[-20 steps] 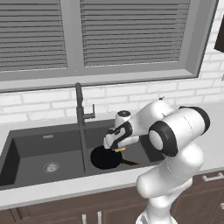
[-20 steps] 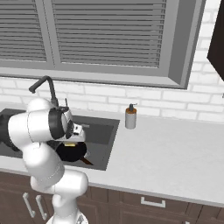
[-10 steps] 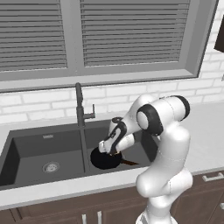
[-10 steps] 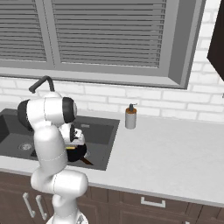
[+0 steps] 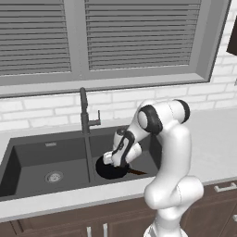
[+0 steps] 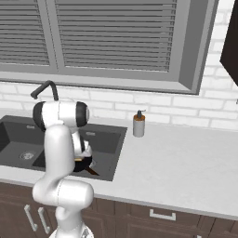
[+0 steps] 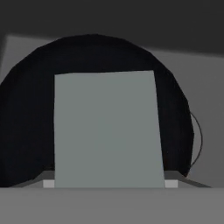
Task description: Pick the pan and sponge and place them into the sink. Then turn on the water.
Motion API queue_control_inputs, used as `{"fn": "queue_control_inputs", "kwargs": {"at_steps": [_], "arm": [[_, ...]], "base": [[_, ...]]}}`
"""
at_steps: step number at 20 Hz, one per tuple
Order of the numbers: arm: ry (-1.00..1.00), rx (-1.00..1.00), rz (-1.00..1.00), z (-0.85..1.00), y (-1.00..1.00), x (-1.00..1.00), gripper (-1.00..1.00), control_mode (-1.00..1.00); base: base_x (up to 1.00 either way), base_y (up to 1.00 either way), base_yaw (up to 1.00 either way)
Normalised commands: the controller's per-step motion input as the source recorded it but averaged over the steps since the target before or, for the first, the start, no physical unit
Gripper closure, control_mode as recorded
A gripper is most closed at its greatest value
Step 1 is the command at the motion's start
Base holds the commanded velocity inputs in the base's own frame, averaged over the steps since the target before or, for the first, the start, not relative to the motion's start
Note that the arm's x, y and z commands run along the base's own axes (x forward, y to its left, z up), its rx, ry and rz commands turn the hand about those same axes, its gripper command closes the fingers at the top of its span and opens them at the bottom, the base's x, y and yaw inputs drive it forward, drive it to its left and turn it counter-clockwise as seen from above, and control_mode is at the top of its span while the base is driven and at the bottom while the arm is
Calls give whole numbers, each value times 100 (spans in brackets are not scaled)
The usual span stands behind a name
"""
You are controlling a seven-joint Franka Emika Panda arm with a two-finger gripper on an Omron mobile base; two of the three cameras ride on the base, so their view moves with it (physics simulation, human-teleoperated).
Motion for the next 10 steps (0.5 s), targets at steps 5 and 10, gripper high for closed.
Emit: {"fn": "queue_control_inputs", "kwargs": {"at_steps": [5, 10], "arm": [[0, 0, 0, -21, 0, 4, 100, -100], [0, 0, 0, -16, 2, 1, 100, -100]], "base": [[0, 0, 0], [0, 0, 0]]}}
